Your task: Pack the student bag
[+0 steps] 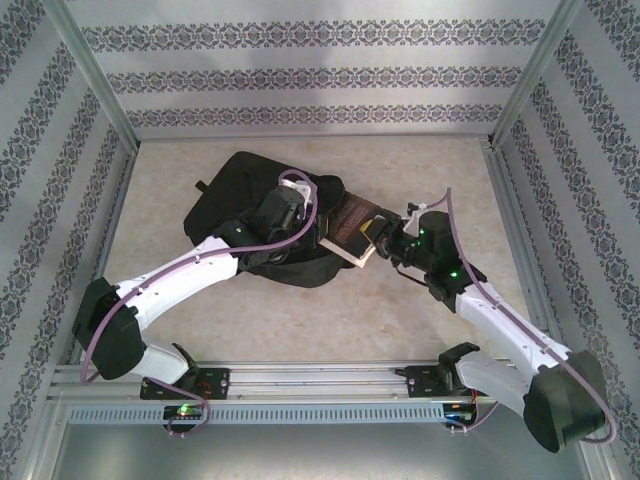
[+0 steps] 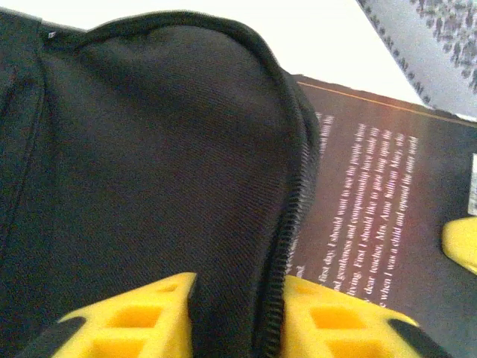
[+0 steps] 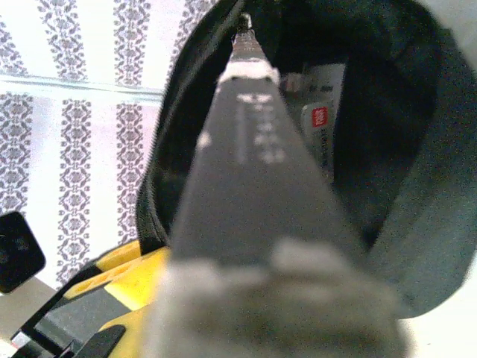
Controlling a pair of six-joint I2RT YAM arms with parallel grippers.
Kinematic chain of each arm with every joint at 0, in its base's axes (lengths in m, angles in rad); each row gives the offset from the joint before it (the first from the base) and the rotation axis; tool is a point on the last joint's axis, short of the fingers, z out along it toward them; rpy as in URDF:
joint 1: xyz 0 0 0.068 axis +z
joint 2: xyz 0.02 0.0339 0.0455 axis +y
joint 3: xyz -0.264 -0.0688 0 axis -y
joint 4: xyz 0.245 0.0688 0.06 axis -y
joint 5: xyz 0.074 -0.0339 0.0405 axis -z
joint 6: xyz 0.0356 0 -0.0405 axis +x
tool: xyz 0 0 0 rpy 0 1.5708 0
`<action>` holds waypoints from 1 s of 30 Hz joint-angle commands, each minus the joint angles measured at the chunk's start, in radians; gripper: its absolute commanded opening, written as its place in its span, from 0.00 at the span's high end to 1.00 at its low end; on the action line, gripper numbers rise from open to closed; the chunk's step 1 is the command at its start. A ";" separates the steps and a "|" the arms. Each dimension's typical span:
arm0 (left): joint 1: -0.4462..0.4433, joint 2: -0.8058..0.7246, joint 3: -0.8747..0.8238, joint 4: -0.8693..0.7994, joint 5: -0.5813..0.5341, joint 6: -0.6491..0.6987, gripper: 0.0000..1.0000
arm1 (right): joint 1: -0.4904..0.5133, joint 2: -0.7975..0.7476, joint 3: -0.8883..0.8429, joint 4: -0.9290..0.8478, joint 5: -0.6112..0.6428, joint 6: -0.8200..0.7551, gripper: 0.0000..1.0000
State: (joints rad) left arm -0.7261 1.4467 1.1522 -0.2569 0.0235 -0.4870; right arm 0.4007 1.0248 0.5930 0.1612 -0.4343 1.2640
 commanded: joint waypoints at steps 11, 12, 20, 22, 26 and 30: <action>0.062 0.112 0.170 -0.137 -0.103 0.132 0.39 | 0.054 0.005 0.049 0.181 -0.043 0.002 1.00; 0.070 0.120 0.179 -0.137 -0.099 0.134 0.39 | 0.056 0.001 0.045 0.179 -0.041 0.000 1.00; 0.120 0.189 0.251 -0.135 -0.006 0.114 0.87 | 0.058 -0.014 0.029 0.175 -0.031 -0.019 1.00; 0.137 0.185 0.264 -0.131 0.052 0.091 1.00 | 0.057 -0.017 0.030 0.159 -0.030 -0.035 1.00; 0.152 0.115 0.278 -0.144 0.040 0.115 1.00 | 0.058 -0.032 0.034 0.057 -0.007 -0.096 1.00; 0.160 0.017 0.292 -0.173 -0.018 0.182 1.00 | 0.058 -0.048 0.002 0.007 0.029 -0.115 1.00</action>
State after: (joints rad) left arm -0.5751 1.5623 1.3922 -0.4088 0.0341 -0.3611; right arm 0.4500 1.0077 0.6006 0.1562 -0.4335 1.1957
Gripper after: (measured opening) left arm 0.089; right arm 0.130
